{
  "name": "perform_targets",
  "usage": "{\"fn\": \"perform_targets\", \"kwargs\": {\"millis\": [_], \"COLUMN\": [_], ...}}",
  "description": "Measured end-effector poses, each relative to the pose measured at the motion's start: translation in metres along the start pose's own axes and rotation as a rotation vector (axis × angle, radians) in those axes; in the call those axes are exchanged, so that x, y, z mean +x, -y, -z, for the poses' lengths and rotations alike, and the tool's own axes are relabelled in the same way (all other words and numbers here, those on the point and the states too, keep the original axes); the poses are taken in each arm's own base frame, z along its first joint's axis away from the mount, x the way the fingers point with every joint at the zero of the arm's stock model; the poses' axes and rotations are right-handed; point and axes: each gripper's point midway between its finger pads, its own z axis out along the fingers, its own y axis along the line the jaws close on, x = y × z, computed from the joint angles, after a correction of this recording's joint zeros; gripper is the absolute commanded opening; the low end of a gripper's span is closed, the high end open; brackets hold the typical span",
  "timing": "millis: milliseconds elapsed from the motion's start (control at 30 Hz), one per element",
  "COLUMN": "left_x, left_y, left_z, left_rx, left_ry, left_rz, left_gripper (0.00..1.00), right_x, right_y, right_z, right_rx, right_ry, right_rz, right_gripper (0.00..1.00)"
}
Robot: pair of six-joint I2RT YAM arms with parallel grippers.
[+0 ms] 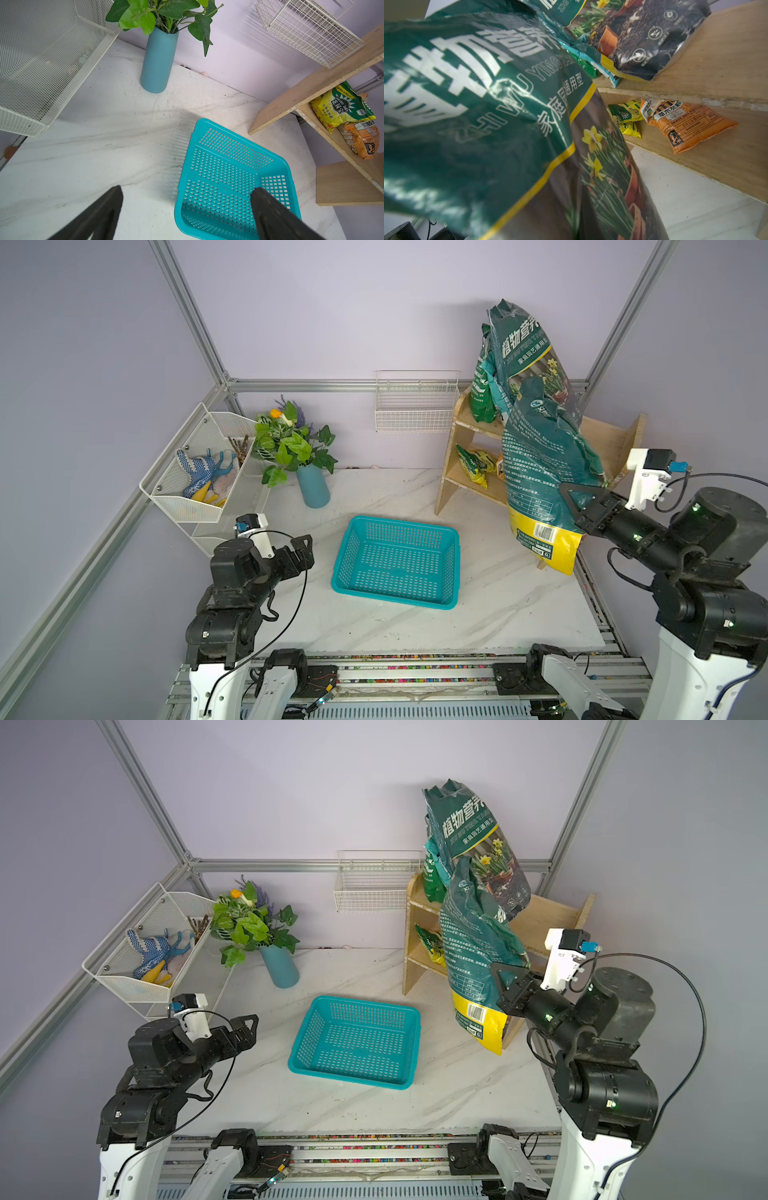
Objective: Take down the fertilizer bag from the shelf
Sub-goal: Pick up the fertilizer bag from the shelf, then place the fertilizer bag in the storage box.
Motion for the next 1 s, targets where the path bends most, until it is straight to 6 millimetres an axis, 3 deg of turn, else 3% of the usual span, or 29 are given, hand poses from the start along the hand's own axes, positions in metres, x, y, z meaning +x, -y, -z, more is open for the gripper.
{"fn": "perform_targets", "kwargs": {"millis": [167, 500, 600, 767, 867, 1000], "left_x": [0.000, 0.000, 0.000, 0.000, 0.000, 0.000], "left_y": [-0.001, -0.003, -0.003, -0.005, -0.006, -0.006], "left_z": [-0.001, -0.002, -0.002, -0.003, -0.003, -0.003], "left_rx": [-0.004, -0.006, -0.006, -0.015, -0.016, -0.016], "left_ry": [-0.001, -0.005, -0.005, -0.003, -0.003, 0.000], "left_rz": [0.004, 0.010, 0.010, 0.014, 0.015, 0.017], "left_gripper": [1.00, 1.00, 1.00, 1.00, 1.00, 1.00], "right_x": [0.016, 0.037, 0.063, 0.132, 0.167, 0.192], "right_y": [0.013, 0.011, -0.009, -0.053, -0.067, -0.076], "right_z": [-0.024, -0.037, -0.058, -0.114, -0.142, -0.163], "right_rx": [0.003, -0.017, -0.053, -0.074, -0.067, -0.066], "right_ry": [-0.077, -0.113, -0.203, -0.361, -0.400, -0.356], "right_rz": [-0.021, 0.005, 0.085, 0.284, 0.356, 0.408], "right_gripper": [0.00, 0.00, 0.00, 0.00, 0.00, 0.00]}}
